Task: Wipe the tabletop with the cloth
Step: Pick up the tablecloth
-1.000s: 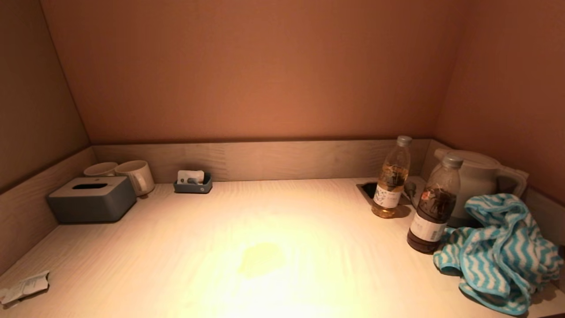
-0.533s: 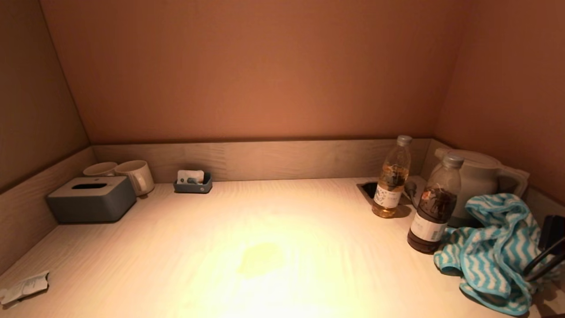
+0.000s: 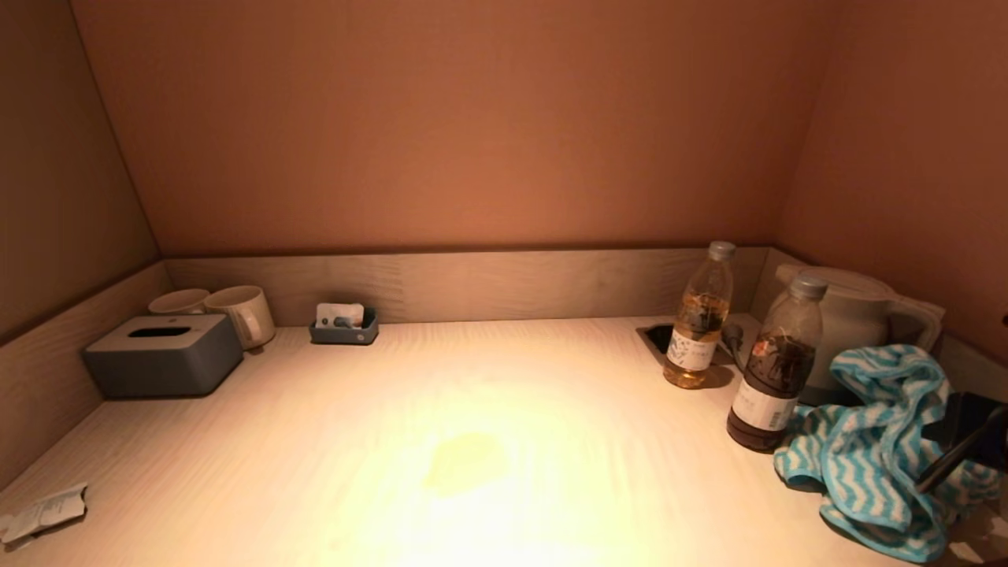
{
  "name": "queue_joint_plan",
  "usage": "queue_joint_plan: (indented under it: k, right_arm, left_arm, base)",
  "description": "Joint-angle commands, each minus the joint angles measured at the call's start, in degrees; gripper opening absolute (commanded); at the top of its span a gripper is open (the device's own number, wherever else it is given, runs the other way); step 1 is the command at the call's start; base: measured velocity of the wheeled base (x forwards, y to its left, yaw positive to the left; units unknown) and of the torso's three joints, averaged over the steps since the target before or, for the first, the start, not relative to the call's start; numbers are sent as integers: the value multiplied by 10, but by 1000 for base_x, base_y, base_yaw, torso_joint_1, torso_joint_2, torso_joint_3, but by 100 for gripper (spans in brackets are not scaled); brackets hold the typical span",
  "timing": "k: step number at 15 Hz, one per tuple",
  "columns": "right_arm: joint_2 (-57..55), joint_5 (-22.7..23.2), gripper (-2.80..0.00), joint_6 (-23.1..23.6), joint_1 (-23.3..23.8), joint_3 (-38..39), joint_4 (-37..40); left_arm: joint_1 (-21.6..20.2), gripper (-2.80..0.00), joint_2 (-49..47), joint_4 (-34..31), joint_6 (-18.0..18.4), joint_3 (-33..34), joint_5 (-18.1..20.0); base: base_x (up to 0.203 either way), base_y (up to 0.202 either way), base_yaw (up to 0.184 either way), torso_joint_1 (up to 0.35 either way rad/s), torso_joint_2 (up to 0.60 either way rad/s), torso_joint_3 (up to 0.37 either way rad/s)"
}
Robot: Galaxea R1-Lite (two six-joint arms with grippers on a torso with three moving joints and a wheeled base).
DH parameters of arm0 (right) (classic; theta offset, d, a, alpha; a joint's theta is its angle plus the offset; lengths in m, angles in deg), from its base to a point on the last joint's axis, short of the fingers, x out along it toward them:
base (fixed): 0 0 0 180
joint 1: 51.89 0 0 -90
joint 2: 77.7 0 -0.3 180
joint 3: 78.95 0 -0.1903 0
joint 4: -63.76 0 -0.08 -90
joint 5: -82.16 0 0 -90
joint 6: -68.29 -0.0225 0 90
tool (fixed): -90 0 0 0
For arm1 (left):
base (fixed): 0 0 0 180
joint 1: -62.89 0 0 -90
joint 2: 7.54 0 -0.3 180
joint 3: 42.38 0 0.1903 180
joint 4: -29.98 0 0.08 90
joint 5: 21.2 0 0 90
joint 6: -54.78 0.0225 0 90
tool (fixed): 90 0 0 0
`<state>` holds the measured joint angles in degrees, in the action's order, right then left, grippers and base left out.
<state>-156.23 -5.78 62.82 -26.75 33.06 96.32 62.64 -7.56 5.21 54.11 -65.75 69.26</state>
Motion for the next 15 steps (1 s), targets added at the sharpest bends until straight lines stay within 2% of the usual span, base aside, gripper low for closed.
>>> queue_joint_plan:
  k: [1,11,15]
  right_arm:
    - [-17,0,0,0,0,2,-16]
    - [-164,1,0,-1,8,2,-67]
    - [-226,1,0,-1,20,17,-130]
  left_arm:
    - [0,-280,0,0,1,0,0]
    - [0,-280,0,0,1,0,0]
    - [0,-280,0,0,1,0,0]
  base:
    - [0,0,0,0,0,0]
    - [0,0,0,0,0,0]
    - [0,0,0,0,0,0]
